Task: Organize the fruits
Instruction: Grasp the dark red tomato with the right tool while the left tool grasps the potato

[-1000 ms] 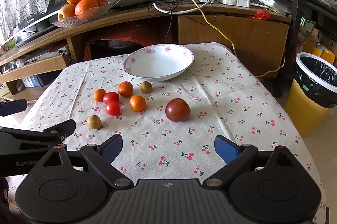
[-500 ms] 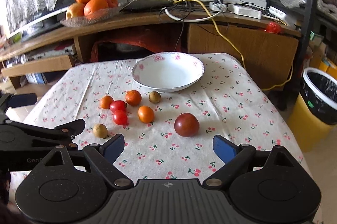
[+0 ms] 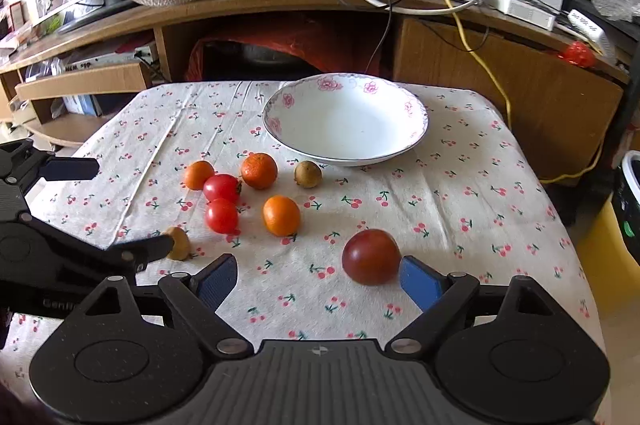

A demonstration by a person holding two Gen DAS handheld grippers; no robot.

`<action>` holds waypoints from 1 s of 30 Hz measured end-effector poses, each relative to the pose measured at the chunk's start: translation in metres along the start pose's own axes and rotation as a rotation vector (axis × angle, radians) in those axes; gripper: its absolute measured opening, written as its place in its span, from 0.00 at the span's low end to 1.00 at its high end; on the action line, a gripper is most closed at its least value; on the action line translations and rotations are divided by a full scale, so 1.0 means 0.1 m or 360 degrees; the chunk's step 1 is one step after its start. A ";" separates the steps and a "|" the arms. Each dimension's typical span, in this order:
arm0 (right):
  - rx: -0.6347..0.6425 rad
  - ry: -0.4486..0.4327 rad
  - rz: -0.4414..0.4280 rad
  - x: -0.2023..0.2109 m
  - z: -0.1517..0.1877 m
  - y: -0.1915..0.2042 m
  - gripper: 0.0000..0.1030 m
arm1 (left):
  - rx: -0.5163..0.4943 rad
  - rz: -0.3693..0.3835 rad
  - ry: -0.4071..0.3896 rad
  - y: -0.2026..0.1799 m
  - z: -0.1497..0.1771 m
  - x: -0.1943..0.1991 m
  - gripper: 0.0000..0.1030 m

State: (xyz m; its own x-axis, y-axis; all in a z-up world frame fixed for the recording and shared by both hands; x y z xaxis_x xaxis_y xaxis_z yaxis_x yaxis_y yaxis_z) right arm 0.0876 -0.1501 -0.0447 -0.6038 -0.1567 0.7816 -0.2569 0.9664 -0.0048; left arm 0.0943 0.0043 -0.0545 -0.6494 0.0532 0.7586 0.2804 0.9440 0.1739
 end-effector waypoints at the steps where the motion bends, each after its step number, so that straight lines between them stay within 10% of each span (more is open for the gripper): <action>1: 0.0006 0.0012 -0.0010 -0.03 -0.02 -0.02 0.80 | -0.0009 0.0026 0.0017 -0.01 0.01 -0.03 1.00; 11: 0.0109 0.0020 -0.0104 -0.29 -0.12 -0.12 0.76 | 0.0026 0.0229 0.0156 -0.08 0.05 -0.29 0.67; 30: 0.0092 0.0134 -0.0097 -0.54 -0.08 -0.34 0.46 | -0.0039 0.0252 0.0111 -0.15 0.09 -0.28 0.55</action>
State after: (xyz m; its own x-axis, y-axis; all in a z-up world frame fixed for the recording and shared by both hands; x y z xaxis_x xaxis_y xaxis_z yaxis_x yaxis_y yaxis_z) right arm 0.1354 -0.1731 -0.0821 -0.5207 -0.1948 0.8312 -0.3356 0.9419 0.0105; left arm 0.1022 -0.0083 -0.0844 -0.5454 0.1769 0.8193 0.3929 0.9174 0.0634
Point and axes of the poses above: each gripper's, at about its wrist camera, not at the fingertips, and x roughly against the way its jaws point, y to its left, z to its underside, the point moved 5 cm from there along -x, roughly the way its jaws point, and after that the axes turned 4 degrees about y, right-handed, at the moved point
